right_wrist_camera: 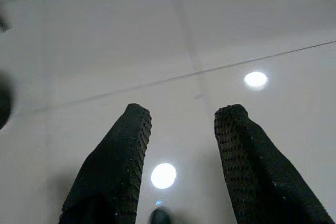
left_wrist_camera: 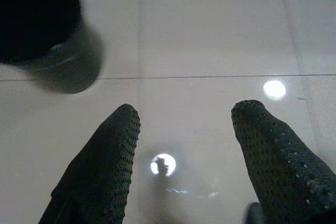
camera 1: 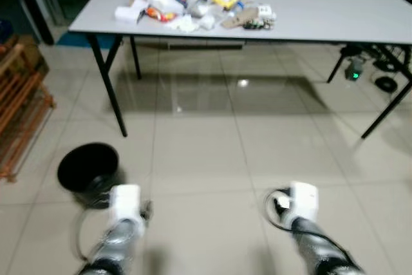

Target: Picking trash to rubbish bin

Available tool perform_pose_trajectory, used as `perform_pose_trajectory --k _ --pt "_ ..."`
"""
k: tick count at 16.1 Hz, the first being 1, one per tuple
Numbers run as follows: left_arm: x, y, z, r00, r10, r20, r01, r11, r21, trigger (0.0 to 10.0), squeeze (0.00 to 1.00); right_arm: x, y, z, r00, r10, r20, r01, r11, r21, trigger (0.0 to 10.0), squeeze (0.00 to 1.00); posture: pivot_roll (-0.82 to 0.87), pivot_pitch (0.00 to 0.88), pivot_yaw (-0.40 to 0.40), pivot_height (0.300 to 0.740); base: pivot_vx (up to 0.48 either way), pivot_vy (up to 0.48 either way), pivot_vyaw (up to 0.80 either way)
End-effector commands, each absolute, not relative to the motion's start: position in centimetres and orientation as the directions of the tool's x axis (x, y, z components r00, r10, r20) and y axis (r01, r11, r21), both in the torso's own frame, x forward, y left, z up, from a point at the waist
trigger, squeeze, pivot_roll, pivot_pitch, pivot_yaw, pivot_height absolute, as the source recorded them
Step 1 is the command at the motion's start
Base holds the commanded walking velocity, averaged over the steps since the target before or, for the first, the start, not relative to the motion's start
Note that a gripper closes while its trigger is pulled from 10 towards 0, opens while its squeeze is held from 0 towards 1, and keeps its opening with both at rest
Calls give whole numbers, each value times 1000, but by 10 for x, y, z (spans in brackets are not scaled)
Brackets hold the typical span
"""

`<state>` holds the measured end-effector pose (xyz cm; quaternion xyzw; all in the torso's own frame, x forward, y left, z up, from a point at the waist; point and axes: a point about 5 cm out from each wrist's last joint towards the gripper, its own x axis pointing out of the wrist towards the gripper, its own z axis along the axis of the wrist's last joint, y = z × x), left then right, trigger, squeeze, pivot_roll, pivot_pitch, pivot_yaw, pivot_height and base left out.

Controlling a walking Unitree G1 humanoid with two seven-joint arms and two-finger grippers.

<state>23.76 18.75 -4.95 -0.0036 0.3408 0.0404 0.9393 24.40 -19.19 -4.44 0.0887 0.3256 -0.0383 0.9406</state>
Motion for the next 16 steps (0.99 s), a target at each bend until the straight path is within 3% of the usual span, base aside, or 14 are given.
perform_pose_trajectory --k 1,16 --pt "232 204 -50 753 112 -648 -96 994 60 10000 0 250 -180 -42 795 11 -607 115 979 168 10000 0 51 48 -59 740 469 0 0" --pt "234 201 -50 758 101 -644 -81 995 59 10000 0 248 -179 -43 791 1 -612 110 983 145 10000 0 53 46 -55 740 469 0 0"
